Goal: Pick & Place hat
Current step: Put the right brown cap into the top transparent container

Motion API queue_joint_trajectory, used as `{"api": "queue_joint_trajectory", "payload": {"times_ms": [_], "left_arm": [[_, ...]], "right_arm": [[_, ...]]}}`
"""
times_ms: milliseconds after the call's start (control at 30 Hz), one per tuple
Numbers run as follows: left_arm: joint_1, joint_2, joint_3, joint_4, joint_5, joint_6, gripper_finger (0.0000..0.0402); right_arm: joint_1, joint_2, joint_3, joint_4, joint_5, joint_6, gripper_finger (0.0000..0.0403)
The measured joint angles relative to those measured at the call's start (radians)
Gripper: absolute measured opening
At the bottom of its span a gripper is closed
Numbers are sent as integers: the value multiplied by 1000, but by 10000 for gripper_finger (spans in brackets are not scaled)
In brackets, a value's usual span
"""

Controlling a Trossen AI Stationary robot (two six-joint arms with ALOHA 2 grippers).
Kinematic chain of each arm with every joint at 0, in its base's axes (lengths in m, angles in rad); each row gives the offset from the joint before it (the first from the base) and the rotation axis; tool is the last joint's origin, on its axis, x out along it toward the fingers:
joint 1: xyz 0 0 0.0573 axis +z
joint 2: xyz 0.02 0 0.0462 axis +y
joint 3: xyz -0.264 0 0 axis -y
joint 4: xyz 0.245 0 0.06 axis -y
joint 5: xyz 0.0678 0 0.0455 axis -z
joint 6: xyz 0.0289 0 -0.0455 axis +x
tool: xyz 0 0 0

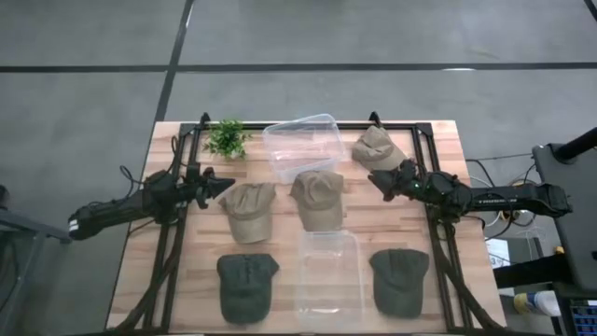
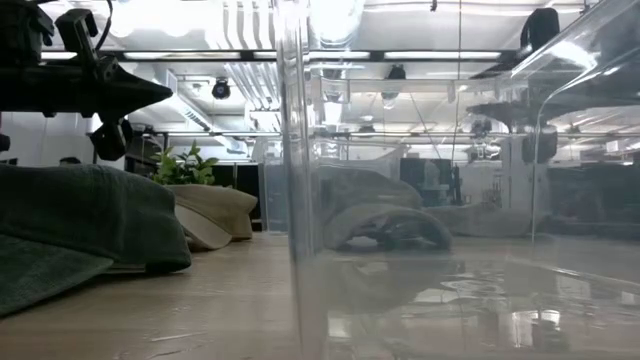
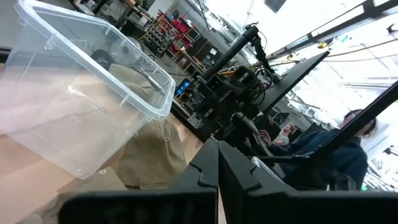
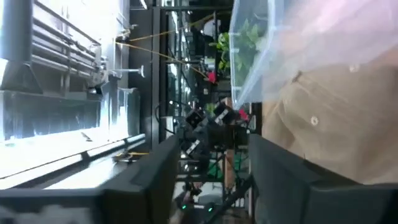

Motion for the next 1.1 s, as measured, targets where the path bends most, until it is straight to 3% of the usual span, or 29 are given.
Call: {"api": "queue_joint_trajectory", "payload": {"times_ms": [167, 400, 533, 600, 867, 1000, 1100], "left_arm": [[0, 0, 0, 0, 0, -15, 0], [0, 0, 0, 0, -11, -10, 0], [0, 0, 0, 2, -23, -10, 0], [0, 0, 0, 3, -23, -10, 0], [0, 0, 0, 14, -24, -14, 0], [0, 0, 0, 19, -24, -14, 0], [0, 0, 0, 20, -30, -10, 0]], "right_arm": [[2, 12, 109, -222, 77, 115, 234], [-2, 74, 495, -1120, 86, 215, 231], [-3, 152, 676, -1527, 143, 282, 230], [-3, 187, 724, -1645, 172, 317, 228], [-7, 222, 634, -1671, 191, 434, 225], [-18, 232, 596, -1637, 322, 473, 226], [-39, 241, 556, -1570, 344, 507, 226]]}}
